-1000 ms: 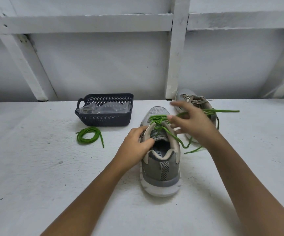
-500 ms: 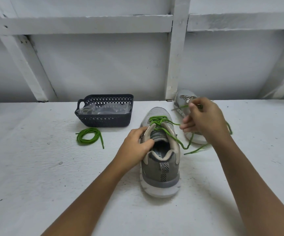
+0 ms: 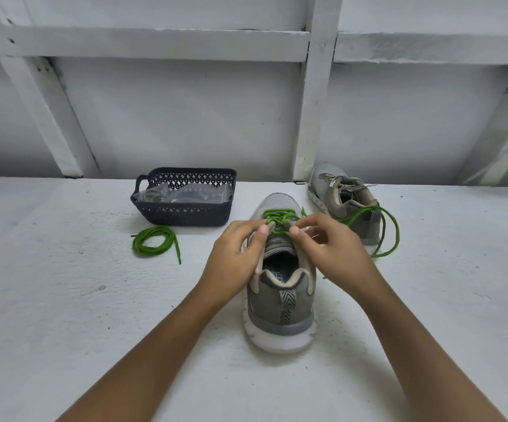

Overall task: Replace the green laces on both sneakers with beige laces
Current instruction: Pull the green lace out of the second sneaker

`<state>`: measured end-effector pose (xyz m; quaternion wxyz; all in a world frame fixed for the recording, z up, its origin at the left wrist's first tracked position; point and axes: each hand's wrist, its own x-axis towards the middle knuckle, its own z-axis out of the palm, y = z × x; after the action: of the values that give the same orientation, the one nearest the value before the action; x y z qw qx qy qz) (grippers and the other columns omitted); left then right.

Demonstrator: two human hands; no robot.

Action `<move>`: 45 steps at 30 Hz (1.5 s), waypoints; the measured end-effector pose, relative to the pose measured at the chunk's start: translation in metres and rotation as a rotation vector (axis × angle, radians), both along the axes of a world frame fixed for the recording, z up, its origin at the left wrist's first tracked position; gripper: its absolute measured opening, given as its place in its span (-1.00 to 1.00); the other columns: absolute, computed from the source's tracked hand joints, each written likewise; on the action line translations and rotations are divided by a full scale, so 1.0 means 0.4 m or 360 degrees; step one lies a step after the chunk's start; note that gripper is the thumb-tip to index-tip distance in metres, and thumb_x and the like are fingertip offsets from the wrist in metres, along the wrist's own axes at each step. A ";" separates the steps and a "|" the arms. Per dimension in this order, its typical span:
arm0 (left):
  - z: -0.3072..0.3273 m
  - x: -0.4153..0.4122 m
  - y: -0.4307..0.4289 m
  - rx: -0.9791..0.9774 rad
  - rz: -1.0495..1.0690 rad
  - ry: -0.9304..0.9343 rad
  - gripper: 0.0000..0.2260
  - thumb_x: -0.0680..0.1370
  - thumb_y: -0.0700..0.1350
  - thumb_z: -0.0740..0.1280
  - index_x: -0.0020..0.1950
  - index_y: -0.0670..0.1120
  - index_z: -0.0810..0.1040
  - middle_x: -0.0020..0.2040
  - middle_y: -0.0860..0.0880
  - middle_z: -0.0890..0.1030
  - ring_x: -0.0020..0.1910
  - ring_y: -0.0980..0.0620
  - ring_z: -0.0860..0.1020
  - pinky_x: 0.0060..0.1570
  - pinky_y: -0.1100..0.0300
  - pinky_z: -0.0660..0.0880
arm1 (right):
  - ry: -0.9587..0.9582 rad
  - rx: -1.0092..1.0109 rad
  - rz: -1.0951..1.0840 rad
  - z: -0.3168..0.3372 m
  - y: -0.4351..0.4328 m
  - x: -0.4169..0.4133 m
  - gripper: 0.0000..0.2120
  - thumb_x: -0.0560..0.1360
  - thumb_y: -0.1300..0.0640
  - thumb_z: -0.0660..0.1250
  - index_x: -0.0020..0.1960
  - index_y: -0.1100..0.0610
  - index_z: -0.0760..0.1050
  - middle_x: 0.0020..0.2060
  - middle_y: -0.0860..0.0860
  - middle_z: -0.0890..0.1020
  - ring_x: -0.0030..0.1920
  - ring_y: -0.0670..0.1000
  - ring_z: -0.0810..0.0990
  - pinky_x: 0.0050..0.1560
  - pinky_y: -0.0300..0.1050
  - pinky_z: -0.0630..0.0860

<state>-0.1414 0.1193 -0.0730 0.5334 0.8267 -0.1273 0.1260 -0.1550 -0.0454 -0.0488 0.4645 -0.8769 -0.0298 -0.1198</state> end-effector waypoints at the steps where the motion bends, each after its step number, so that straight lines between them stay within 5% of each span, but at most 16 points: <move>1: 0.004 0.004 -0.002 -0.0051 0.0026 0.0011 -0.78 0.60 -0.03 0.22 0.12 -0.01 0.61 0.02 0.14 0.55 0.04 0.29 0.49 0.08 0.43 0.38 | -0.0008 0.0011 -0.0008 -0.006 0.008 0.003 -0.92 0.50 -0.02 0.34 -0.07 -0.02 0.51 -0.18 -0.05 0.61 -0.16 -0.12 0.56 -0.17 -0.27 0.43; 4: 0.025 0.024 -0.004 -0.0239 -0.0022 0.0177 -0.85 0.60 -0.14 0.25 -0.06 -0.04 0.61 -0.14 0.07 0.60 -0.13 0.21 0.53 0.00 0.28 0.45 | -0.0040 0.0071 -0.0058 -0.018 0.029 0.001 -0.91 0.53 0.03 0.30 -0.03 0.04 0.47 -0.11 -0.02 0.60 -0.06 -0.06 0.55 -0.11 -0.17 0.42; 9: 0.068 0.061 0.001 -0.0198 -0.0193 0.0456 -0.83 0.55 -0.24 0.31 -0.22 -0.04 0.52 -0.26 0.01 0.53 -0.19 0.08 0.48 -0.04 0.11 0.44 | -0.0023 0.0176 -0.0093 -0.022 0.033 -0.002 -0.93 0.51 0.05 0.30 -0.04 0.04 0.46 -0.17 -0.12 0.57 -0.13 -0.15 0.53 -0.21 -0.32 0.41; 12: 0.091 0.089 0.002 -0.0110 -0.0251 0.0556 -0.80 0.58 -0.25 0.25 -0.23 -0.05 0.48 -0.25 0.01 0.51 -0.17 0.06 0.46 -0.04 0.15 0.42 | -0.0015 0.0164 -0.0101 -0.023 0.033 -0.002 -0.92 0.52 0.04 0.28 -0.03 0.04 0.46 -0.18 -0.11 0.57 -0.16 -0.17 0.52 -0.22 -0.32 0.40; 15: 0.109 0.114 -0.011 0.0076 -0.0214 0.0561 -0.78 0.63 -0.21 0.16 -0.21 -0.05 0.43 -0.25 0.04 0.52 -0.25 0.13 0.45 -0.27 0.38 0.38 | -0.0018 0.0157 -0.0113 -0.025 0.035 -0.004 -0.91 0.53 0.03 0.27 -0.02 0.03 0.47 -0.16 -0.11 0.57 -0.13 -0.12 0.54 -0.16 -0.22 0.45; 20: 0.142 0.153 -0.019 0.0474 -0.0255 0.0479 -0.81 0.63 -0.16 0.16 -0.19 -0.04 0.42 -0.26 0.03 0.49 -0.22 0.05 0.42 -0.19 0.19 0.34 | -0.0005 0.0074 -0.0167 -0.025 0.034 -0.003 -0.89 0.52 -0.01 0.27 -0.02 0.00 0.48 -0.15 -0.12 0.58 -0.06 -0.03 0.57 -0.01 -0.05 0.50; 23: 0.150 0.161 -0.015 0.0518 -0.0256 0.0467 -0.87 0.62 -0.14 0.18 -0.10 -0.07 0.45 -0.25 0.04 0.47 -0.30 0.07 0.39 -0.34 0.25 0.30 | -0.0013 0.0035 -0.0188 -0.027 0.034 -0.003 -0.88 0.51 -0.04 0.26 -0.04 -0.01 0.48 -0.14 -0.09 0.60 -0.05 -0.01 0.57 0.03 0.01 0.51; 27: 0.133 0.140 0.000 0.0440 -0.0264 0.0233 -0.94 0.60 -0.14 0.21 -0.02 0.01 0.44 -0.15 0.04 0.43 -0.23 0.12 0.40 -0.25 0.27 0.35 | -0.0055 -0.0008 -0.0212 -0.033 0.033 -0.003 -0.78 0.51 -0.10 0.27 -0.01 0.03 0.50 -0.07 -0.05 0.61 0.01 -0.01 0.57 0.07 0.03 0.49; 31: 0.107 0.101 0.030 0.0572 -0.0221 -0.0083 -0.73 0.53 -0.24 0.22 -0.19 0.16 0.45 -0.09 0.14 0.37 -0.06 0.06 0.33 0.02 0.16 0.31 | -0.0380 -0.0328 -0.0303 -0.035 0.030 0.002 -0.63 0.44 -0.14 0.36 0.08 0.11 0.50 -0.02 0.03 0.60 0.05 0.08 0.53 0.06 0.10 0.47; 34: 0.086 0.090 0.042 0.0709 -0.0107 -0.0062 -0.78 0.54 -0.19 0.21 -0.13 0.14 0.51 -0.08 0.14 0.36 0.03 0.07 0.29 0.19 0.00 0.31 | -0.0728 -0.0509 -0.0320 -0.020 0.025 -0.008 -0.69 0.42 -0.10 0.41 -0.13 0.14 0.48 -0.19 0.05 0.57 -0.14 0.12 0.51 -0.16 0.00 0.46; 39: 0.071 0.088 0.050 0.0727 -0.0114 -0.0063 -0.88 0.56 -0.08 0.28 -0.01 0.12 0.58 -0.01 0.09 0.41 0.05 0.07 0.28 0.23 -0.05 0.31 | -0.0377 -0.0656 -0.0331 0.029 0.002 -0.042 -0.48 0.46 -0.29 0.17 -0.47 0.07 0.26 -0.56 -0.05 0.38 -0.45 0.00 0.39 -0.47 -0.14 0.21; 42: 0.065 0.089 0.051 0.0670 -0.0139 -0.0007 -0.89 0.54 -0.04 0.30 -0.06 0.17 0.57 0.00 0.10 0.44 0.05 0.06 0.31 0.22 -0.09 0.33 | -0.0061 -0.0766 -0.0258 0.028 -0.006 -0.039 -0.48 0.45 -0.34 0.14 -0.40 0.08 0.38 -0.46 -0.02 0.49 -0.32 0.06 0.50 -0.41 -0.13 0.29; 45: 0.061 0.084 0.047 0.0515 -0.0135 0.0054 -0.82 0.54 -0.06 0.31 -0.17 0.24 0.49 -0.07 0.17 0.44 0.05 0.04 0.39 0.16 0.00 0.35 | 0.0082 -0.0697 -0.0191 0.011 -0.002 -0.034 -0.54 0.44 -0.32 0.19 -0.11 0.08 0.53 -0.23 -0.01 0.61 -0.10 0.05 0.57 -0.20 -0.09 0.44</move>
<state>-0.1077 0.1382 -0.0487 0.4001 0.8977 -0.1717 0.0674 -0.1687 -0.0463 -0.0445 0.2558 -0.9598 0.0090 -0.1155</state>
